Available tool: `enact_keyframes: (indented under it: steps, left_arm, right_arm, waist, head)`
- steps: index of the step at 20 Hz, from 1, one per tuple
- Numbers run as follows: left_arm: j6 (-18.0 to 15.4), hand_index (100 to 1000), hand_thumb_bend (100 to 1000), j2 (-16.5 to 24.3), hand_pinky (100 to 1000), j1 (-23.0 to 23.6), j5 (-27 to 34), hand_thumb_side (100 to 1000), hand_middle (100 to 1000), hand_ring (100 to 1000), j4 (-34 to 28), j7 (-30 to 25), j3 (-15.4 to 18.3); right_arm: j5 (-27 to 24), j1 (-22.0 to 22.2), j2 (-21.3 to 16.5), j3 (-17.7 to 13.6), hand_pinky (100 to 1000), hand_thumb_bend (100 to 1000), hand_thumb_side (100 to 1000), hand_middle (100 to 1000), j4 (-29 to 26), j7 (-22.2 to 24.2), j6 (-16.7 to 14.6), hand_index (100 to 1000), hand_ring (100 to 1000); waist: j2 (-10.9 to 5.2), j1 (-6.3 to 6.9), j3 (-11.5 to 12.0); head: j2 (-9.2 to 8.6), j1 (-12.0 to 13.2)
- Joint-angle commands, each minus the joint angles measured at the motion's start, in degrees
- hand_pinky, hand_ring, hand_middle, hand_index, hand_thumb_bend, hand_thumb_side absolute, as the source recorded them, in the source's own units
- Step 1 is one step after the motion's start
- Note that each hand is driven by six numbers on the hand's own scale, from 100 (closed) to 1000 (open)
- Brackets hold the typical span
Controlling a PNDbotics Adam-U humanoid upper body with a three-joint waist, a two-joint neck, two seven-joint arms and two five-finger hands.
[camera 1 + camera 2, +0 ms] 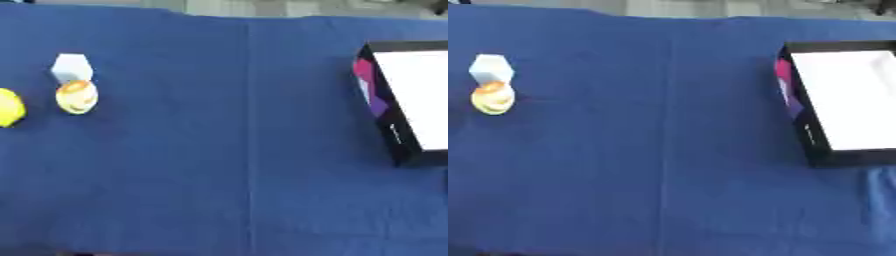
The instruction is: Pick up the objects with one hand, pass them to the other hand, and then place them into the box on the other side of the table.
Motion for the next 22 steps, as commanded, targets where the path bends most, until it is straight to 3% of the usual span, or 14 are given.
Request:
enact_keyframes:
  steps: [1,17,22]
  left_arm:
    - [0.0,791,354,2.0,758,-0.6,-0.3,703,561,486,-0.7,0.5,0.6]
    - [0.0,795,354,2.6,761,-1.8,-1.0,690,563,490,-1.4,0.9,0.8]
    - [2.0,805,344,7.5,770,-4.2,-3.7,653,574,504,-0.8,-0.3,0.2]
  right_arm:
    - [-0.4,-0.4,-1.4,-0.3,907,100,522,1000,-1.2,-0.4,-0.1,1000,1000]
    - [-0.4,-0.7,-1.2,-0.6,906,100,526,1000,-1.4,-0.8,-0.1,1000,1000]
    - [-0.3,-0.8,-1.0,-0.8,906,100,525,1000,-1.7,-1.1,-0.1,1000,1000]
  waist:
    - [0.10,0.64,-0.1]
    - [1.01,0.68,-0.5]
    - [1.27,0.81,-0.6]
  head:
    - [0.42,0.1]
    - [0.66,0.2]
    - [0.29,1.3]
